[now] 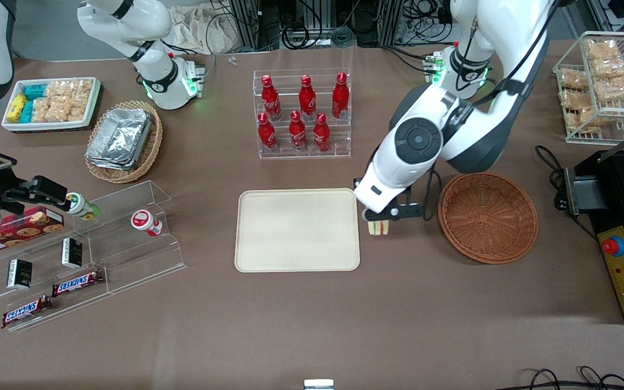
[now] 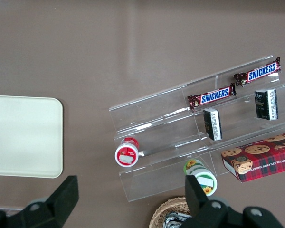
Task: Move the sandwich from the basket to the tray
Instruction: 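Carry the sandwich with the left gripper over to the cream tray, then lower the sandwich onto the tray and open the left gripper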
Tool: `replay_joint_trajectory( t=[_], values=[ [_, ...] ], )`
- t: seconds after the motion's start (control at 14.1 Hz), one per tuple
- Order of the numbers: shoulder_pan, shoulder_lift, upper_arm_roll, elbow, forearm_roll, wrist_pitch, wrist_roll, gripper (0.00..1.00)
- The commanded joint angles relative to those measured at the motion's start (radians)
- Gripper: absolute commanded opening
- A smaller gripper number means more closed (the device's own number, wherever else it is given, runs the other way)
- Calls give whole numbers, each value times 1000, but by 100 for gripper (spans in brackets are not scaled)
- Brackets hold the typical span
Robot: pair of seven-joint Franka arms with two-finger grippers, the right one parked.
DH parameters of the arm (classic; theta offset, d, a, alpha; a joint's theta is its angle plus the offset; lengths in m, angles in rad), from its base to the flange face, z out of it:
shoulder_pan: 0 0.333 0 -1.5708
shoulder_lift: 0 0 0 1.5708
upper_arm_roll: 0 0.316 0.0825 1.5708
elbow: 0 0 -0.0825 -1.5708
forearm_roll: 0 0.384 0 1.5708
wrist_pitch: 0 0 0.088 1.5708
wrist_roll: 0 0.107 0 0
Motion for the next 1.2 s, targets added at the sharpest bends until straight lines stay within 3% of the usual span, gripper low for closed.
replay_joint_trajectory(
  t=[0.0,0.43,0.92,0.99,1.06,1.13],
  values=[
    [-59,105,-1,43,38,81,-13,0],
    [-78,228,0,41,40,187,-10,0],
    [-78,283,3,41,78,237,-9,1],
    [-76,283,3,41,76,238,-12,33],
    [-73,279,3,41,76,236,-10,81],
    [-70,271,3,41,76,228,-15,100]
  ],
)
